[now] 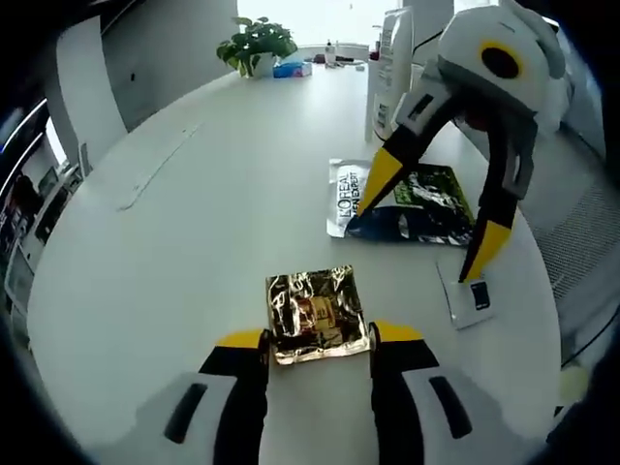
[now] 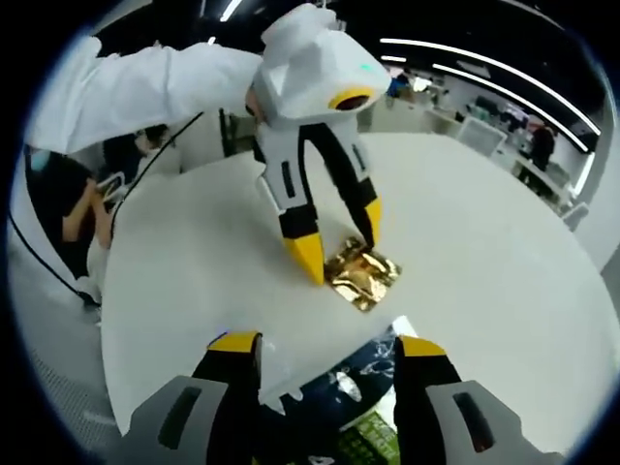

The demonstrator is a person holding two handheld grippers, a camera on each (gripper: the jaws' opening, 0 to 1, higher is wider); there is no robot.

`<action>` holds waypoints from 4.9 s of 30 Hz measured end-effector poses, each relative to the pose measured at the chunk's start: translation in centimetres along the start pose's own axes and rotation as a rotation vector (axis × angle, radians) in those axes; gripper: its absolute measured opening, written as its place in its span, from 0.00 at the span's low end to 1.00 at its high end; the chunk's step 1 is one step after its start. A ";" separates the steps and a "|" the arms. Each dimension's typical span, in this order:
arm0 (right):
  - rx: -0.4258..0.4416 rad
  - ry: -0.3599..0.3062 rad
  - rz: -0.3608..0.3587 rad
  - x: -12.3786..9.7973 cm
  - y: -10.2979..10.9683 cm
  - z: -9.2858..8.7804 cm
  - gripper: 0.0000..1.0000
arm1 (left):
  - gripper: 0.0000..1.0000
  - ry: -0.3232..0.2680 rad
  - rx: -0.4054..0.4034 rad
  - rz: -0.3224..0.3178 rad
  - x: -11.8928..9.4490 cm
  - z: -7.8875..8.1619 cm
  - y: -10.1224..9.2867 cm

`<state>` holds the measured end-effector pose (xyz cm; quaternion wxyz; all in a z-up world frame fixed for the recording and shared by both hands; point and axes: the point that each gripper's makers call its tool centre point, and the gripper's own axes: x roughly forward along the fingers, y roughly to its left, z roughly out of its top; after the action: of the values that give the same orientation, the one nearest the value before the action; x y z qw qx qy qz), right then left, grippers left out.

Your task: Arrange the skincare products in the storage area until every visible bottle or jar stands upright without overlapping.

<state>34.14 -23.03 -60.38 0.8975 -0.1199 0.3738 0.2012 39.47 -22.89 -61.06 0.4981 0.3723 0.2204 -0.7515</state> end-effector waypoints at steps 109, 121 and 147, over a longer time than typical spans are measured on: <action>0.641 -0.593 -0.086 -12.3 -1.5 7.6 0.00 | 0.12 -0.899 -0.769 -0.069 -9.5 9.9 -1.3; 0.692 -0.548 -0.081 -10.1 -1.6 6.3 0.00 | 0.00 -0.883 -0.802 -0.040 -9.6 8.7 -1.0; 0.560 -0.237 -0.066 -1.1 -0.1 1.6 0.00 | 0.00 -0.439 -0.770 0.204 -3.2 0.5 -0.7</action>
<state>34.45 -22.81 -58.51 0.9390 0.1443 0.3033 0.0736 39.36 -21.07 -58.24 0.7067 0.0114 0.3350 -0.6231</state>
